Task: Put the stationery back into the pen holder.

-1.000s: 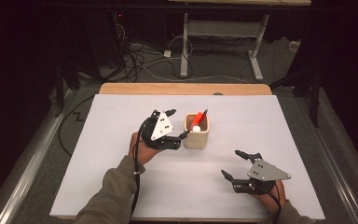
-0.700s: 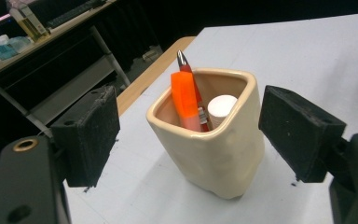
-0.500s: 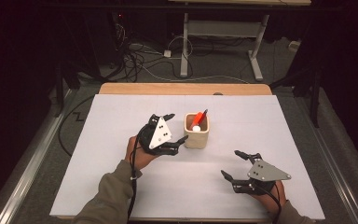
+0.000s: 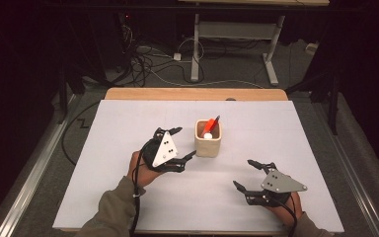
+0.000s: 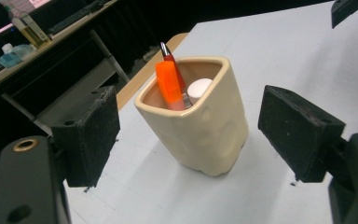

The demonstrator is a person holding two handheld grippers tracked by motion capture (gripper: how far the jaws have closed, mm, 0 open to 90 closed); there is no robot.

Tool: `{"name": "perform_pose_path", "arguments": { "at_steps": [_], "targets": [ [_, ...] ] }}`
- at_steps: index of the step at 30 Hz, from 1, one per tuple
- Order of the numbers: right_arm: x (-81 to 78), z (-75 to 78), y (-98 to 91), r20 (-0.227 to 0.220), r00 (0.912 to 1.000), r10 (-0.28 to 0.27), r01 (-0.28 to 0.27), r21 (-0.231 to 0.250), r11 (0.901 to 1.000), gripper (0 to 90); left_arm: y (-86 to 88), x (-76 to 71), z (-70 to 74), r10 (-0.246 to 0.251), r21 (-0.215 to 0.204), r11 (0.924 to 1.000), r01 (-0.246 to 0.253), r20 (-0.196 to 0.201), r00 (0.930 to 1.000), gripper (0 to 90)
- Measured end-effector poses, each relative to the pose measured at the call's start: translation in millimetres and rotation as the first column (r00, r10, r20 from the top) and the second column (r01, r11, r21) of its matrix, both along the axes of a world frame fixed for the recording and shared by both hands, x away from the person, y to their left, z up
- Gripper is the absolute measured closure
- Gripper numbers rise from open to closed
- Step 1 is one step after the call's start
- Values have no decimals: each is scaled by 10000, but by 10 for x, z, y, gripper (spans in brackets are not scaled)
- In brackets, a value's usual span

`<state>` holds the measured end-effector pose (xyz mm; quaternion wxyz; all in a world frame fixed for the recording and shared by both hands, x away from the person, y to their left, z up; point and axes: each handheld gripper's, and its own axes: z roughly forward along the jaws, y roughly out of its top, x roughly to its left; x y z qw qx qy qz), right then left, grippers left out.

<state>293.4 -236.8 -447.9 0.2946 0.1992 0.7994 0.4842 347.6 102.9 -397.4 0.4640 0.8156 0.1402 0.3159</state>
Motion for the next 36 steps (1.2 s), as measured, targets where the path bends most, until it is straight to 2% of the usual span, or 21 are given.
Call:
{"name": "perform_pose_path", "arguments": {
  "at_steps": [12, 24, 27, 36],
  "targets": [
    [-34, 15, 32, 99, 9999, 140, -139, -85, 9999, 226, 83, -153, -77, 46, 114, 9999, -47, 68, 10000, 202],
    [-68, 25, 74, 204, 9993, 317, -313, -204, 9993, 228, 160, -377, -183, 153, 43, 9999, -154, 240, 9996, 202],
    [-76, 28, 82, 226, 9991, 368, -362, -235, 9991, 228, 193, -410, -212, 201, 7, 9998, -201, 170, 9997, 202],
    [-93, 28, 91, 248, 9989, 388, -382, -255, 9989, 228, 278, -510, -291, 327, 252, 9991, -331, 140, 9994, 202]
  ]
}}
